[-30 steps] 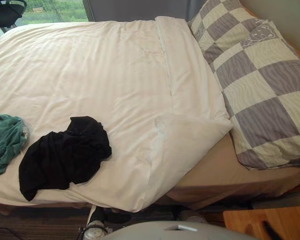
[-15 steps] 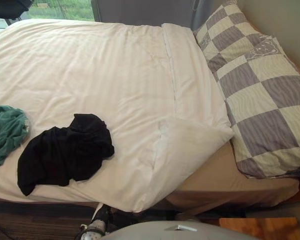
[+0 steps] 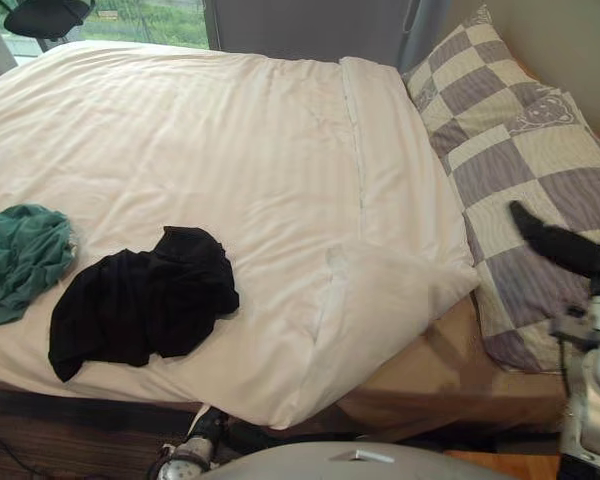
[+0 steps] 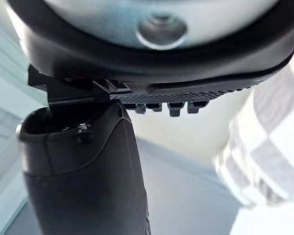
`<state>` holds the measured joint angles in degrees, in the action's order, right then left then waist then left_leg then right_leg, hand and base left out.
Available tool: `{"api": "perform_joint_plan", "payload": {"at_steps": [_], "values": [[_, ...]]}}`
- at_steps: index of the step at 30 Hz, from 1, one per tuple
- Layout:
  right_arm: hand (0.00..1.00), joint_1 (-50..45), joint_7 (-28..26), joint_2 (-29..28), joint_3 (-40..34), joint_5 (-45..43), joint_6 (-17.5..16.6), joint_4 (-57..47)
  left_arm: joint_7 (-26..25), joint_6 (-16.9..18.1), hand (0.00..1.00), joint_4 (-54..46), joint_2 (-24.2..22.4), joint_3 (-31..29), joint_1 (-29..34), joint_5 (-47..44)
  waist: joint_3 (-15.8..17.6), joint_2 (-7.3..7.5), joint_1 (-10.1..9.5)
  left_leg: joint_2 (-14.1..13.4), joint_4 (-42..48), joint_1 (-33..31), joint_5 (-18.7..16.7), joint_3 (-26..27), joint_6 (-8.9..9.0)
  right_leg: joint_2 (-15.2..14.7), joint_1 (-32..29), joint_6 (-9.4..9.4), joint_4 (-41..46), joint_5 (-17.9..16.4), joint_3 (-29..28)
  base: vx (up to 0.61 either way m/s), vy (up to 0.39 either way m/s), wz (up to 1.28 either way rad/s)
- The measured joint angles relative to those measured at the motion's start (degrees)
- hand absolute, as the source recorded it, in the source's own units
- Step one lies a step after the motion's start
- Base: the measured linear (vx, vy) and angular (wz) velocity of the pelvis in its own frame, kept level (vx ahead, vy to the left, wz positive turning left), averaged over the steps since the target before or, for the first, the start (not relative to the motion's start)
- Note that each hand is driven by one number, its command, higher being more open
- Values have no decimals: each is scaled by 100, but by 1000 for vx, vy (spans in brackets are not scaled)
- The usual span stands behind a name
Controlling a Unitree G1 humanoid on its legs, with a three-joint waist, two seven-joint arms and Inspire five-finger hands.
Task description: Tidy up the quilt and then pick up the clothes from the bed and put them into the laundry hamper
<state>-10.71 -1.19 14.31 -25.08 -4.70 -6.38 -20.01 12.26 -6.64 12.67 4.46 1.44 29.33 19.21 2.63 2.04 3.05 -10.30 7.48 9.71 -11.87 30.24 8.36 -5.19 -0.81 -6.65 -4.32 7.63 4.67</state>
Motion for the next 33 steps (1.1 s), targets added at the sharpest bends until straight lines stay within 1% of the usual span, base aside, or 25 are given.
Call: {"api": "perform_joint_plan", "payload": {"at_steps": [3, 4, 5, 6, 8, 9, 10, 13, 15, 17, 19, 20, 22, 23, 24, 26, 27, 28, 30, 33], "values": [[100, -107, -354, -375, 656, -26, 0, 159, 53, -71, 100, -207, -194, -28, 32, 174, 10, 8, -73, 115, -72, -29, 25, -89, -53, -96, -13, -37, -12, 30, 17, -61, 27, 11], [100, -264, -486, -520, 986, -23, 6, 284, 40, -104, 100, -208, -302, -28, 17, 197, 16, 22, -146, 142, -72, -35, 22, -106, -80, -126, -10, -46, -12, 36, 17, -75, 16, 10], [100, -420, -621, -640, 1330, -13, 28, 415, 12, -117, 100, -209, -428, -31, 16, 241, 26, 37, -157, 172, -73, -71, 19, -165, -104, -164, -11, -55, -14, 42, 62, -95, 11, 15], [100, -492, -683, -680, 1492, -10, 54, 482, -1, -117, 100, -214, -483, -31, 16, 269, 32, 45, -156, 183, -71, -103, 17, -200, -123, -180, -13, -58, -14, 44, 82, -80, -2, 21], [100, -680, -848, -853, 1955, 10, 133, 779, -6, -159, 100, -394, -623, -43, 39, 403, 116, 115, -229, 209, -67, -141, 18, -271, -155, -235, -11, -78, -15, 57, 125, -79, -14, 14], [100, -708, -860, -859, 2035, 50, 159, 833, -3, -166, 100, -443, -641, -42, 40, 410, 142, 136, -260, 225, -67, -146, 22, -278, -167, -251, -12, -85, -15, 62, 126, -98, -5, 9], [100, -722, -861, -857, 2141, 280, 216, 924, 4, -173, 100, -507, -669, -43, 35, 411, 204, 180, -297, 279, -60, -170, 25, -320, -191, -284, -12, -90, -15, 68, 142, -85, 6, 13], [100, -666, -803, -856, 2254, 639, 216, 1141, -4, -176, 100, -659, -680, -59, 16, 410, 357, 306, -352, 332, 49, -365, 25, -431, -250, -367, -96, -108, -14, 122, 208, -80, -2, 17], [100, -537, -630, -843, 2247, 683, 215, 1278, -37, -174, 100, -672, -695, -88, -163, 395, 637, 375, -426, 393, 165, -588, 30, -549, -319, -464, -209, -115, -13, 194, 291, -143, -5, 25], [100, -239, -494, -796, 2235, 894, 211, 1558, -108, -123, 100, -672, -750, -254, -300, 385, 876, 410, -448, 420, 311, -801, 5, -596, -374, -522, -332, -116, -13, 264, 305, -131, -7, 13], [100, 24, -364, -718, 2185, 896, 199, 1831, -232, -52, 100, -639, -752, -316, -376, 367, 1028, 403, -440, 449, 393, -962, -3, -657, -403, -567, -425, -114, -11, 300, 344, -127, -14, 15], [100, 289, -241, -638, 2065, 1040, 168, 2116, -318, 18, 100, -570, -753, -398, -460, 341, 1173, 376, -449, 464, 473, -1096, -11, -700, -430, -602, -491, -114, -11, 336, 376, -138, -17, 17], [100, 725, -57, -423, 1915, 1311, 4, 2579, -486, 116, 100, -338, -740, -425, -579, 336, 1361, 297, -453, 494, 584, -1206, -19, -730, -459, -652, -576, -112, 22, 354, 381, -100, -6, 14], [100, 990, 96, -255, 1802, 1527, -101, 2862, -600, 147, 100, -152, -740, -438, -697, 248, 1443, 218, -451, 507, 662, -1318, -32, -785, -483, -683, -627, -114, 40, 362, 413, -93, 0, 17], [0, 1270, 284, -95, 1737, 1776, -170, 3154, -704, 192, 100, -16, -717, -423, -806, 117, 1534, 169, -444, 522, 713, -1366, -36, -812, -495, -708, -647, -115, 41, 378, 433, -113, -5, 17], [0, 1597, 548, 84, 1722, 2211, -172, 3414, -828, 201, 100, 132, -627, -394, -986, 63, 1592, 121, -446, 526, 755, -1463, -55, -817, -522, -724, -728, -129, 67, 388, 428, -97, -13, 5], [0, 1835, 782, 197, 1717, 2850, -170, 3529, -928, 185, 100, 119, -548, -267, -1128, -93, 1631, 103, -429, 531, 820, -1607, -58, -826, -530, -744, -867, -130, 134, 388, 419, -93, -19, 4], [0, 1918, 901, 207, 1713, 3093, -167, 3563, -964, 181, 100, 61, -495, -191, -1201, -129, 1645, 100, -425, 537, 852, -1685, -61, -835, -537, -756, -925, -132, 134, 392, 420, -83, -19, 6], [0, 1937, 998, 206, 1732, 3410, -167, 3570, -967, 178, 100, -120, -461, -58, -1274, -162, 1687, 88, -422, 547, 896, -1738, -79, -857, -559, -770, -943, -132, 133, 396, 427, -50, -15, 6], [0, 1913, 984, 205, 1747, 4016, -167, 3511, -843, 171, 100, -377, -450, 65, -1316, -150, 1691, 97, -416, 552, 942, -1751, -138, -849, -581, -782, -933, -131, 133, 394, 424, -21, -3, -1]]}}
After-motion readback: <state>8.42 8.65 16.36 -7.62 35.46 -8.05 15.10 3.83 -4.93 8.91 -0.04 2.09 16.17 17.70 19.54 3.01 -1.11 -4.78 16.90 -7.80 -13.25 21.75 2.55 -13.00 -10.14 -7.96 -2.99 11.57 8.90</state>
